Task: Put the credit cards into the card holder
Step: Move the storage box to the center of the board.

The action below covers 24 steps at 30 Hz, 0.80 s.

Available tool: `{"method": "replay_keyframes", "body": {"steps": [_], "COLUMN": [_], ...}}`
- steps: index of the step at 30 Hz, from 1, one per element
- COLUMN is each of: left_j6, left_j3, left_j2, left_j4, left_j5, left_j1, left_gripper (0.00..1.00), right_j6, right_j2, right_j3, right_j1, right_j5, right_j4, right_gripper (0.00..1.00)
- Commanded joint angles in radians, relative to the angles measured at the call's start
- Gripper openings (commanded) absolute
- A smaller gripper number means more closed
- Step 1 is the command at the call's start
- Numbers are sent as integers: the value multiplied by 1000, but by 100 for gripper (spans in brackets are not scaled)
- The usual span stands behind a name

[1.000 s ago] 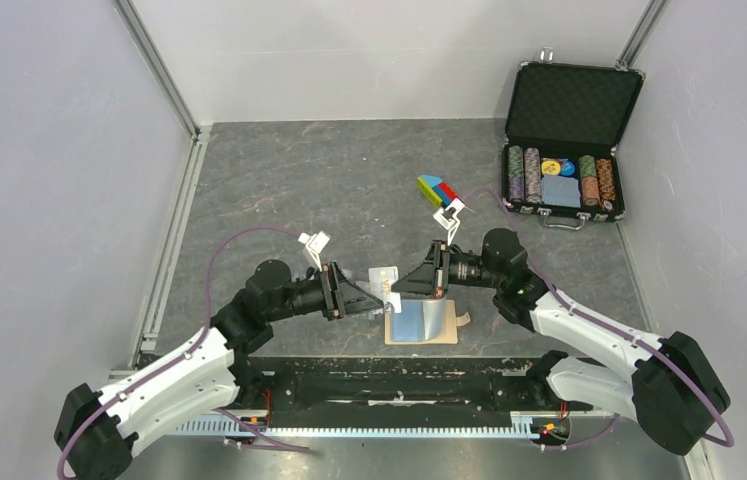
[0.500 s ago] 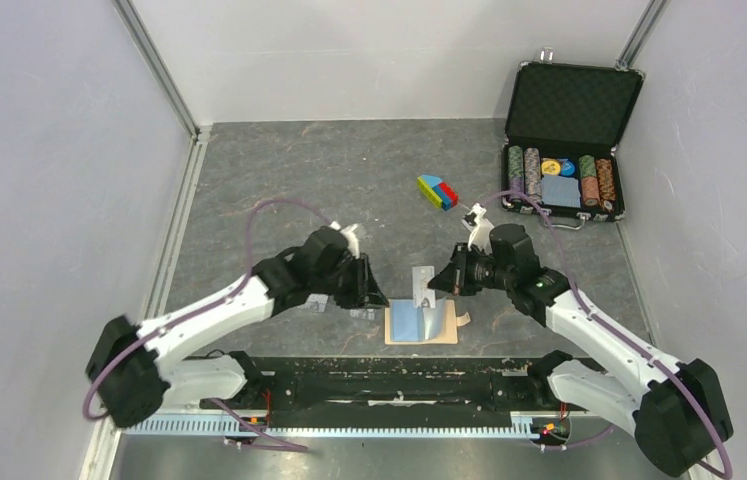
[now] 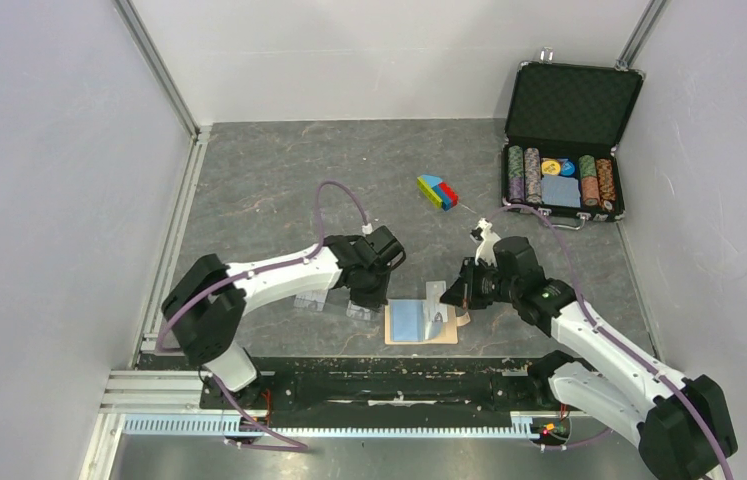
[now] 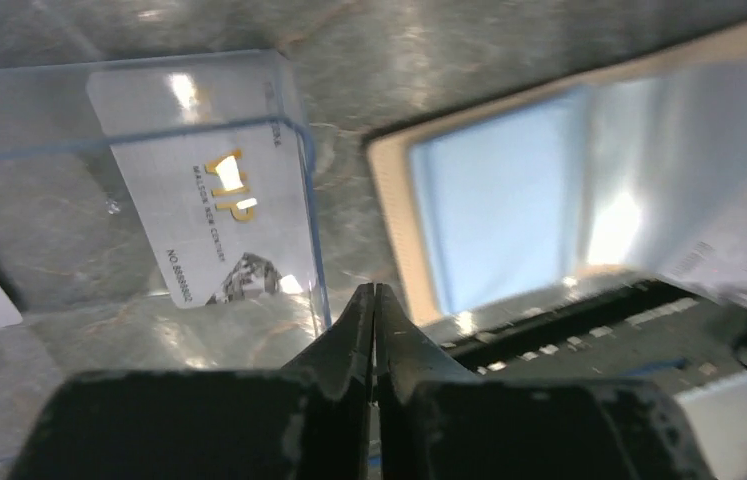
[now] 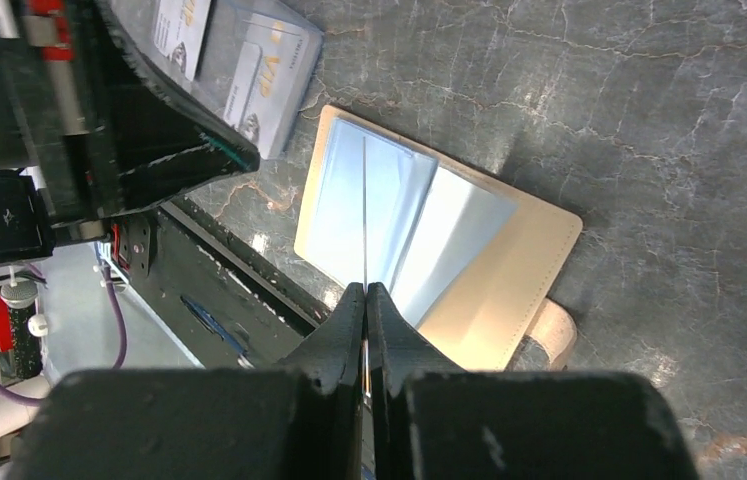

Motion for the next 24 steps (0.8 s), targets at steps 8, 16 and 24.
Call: {"method": "replay_keyframes", "body": {"steps": [8, 16, 24], "left_j6": [87, 110, 9], "left_j3": [45, 41, -34], "left_j2": [82, -12, -81], "left_j4": [-162, -107, 35], "left_j5": [-267, -132, -23], "left_j1": [38, 46, -37], "left_gripper": [2, 7, 9], "right_j6": [-18, 0, 24], "right_j2": [-20, -22, -2], "right_j3": [-43, -78, -109], "right_j1": [-4, -4, -17], "right_j5": [-13, -30, -76], "right_j4": [35, 86, 119], "right_gripper": [0, 0, 0]}}
